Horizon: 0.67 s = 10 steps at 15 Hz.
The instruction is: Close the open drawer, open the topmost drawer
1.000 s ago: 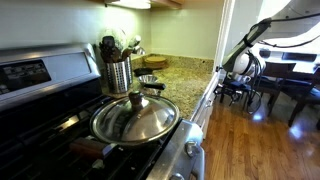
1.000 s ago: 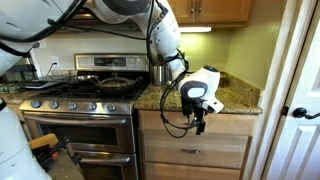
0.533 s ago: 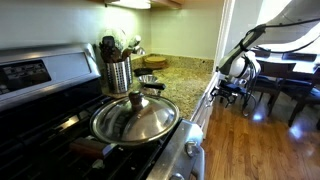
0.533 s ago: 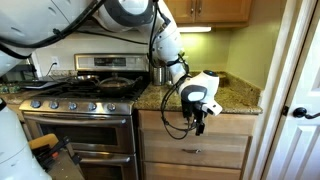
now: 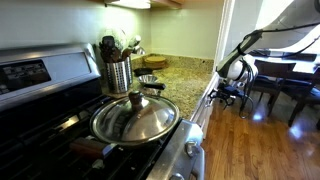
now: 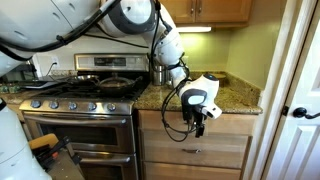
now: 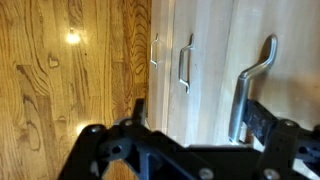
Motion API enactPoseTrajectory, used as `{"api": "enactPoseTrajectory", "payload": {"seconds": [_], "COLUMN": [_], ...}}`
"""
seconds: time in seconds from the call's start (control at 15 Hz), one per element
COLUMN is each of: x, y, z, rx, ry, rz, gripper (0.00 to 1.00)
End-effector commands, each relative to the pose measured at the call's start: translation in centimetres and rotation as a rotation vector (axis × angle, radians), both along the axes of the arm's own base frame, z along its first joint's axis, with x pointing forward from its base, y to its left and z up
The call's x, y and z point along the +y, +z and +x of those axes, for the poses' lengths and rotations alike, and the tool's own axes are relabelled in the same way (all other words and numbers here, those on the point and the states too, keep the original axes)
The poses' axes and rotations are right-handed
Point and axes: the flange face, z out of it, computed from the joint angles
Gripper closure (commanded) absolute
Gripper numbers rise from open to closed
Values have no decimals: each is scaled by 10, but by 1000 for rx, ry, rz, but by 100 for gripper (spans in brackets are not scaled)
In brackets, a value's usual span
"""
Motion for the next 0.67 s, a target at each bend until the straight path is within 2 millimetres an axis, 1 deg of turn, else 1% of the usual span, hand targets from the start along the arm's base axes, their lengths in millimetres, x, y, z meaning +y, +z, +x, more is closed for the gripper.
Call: {"api": "enactPoseTrajectory", "payload": {"seconds": [0.0, 0.2, 0.6], "x": [-1, -2, -9], "y": [-3, -3, -7], "z": [5, 2, -20], "rx": [-25, -18, 21], "ry": [-15, -13, 72], "rz": [16, 14, -31], "gripper": [0, 0, 0]}}
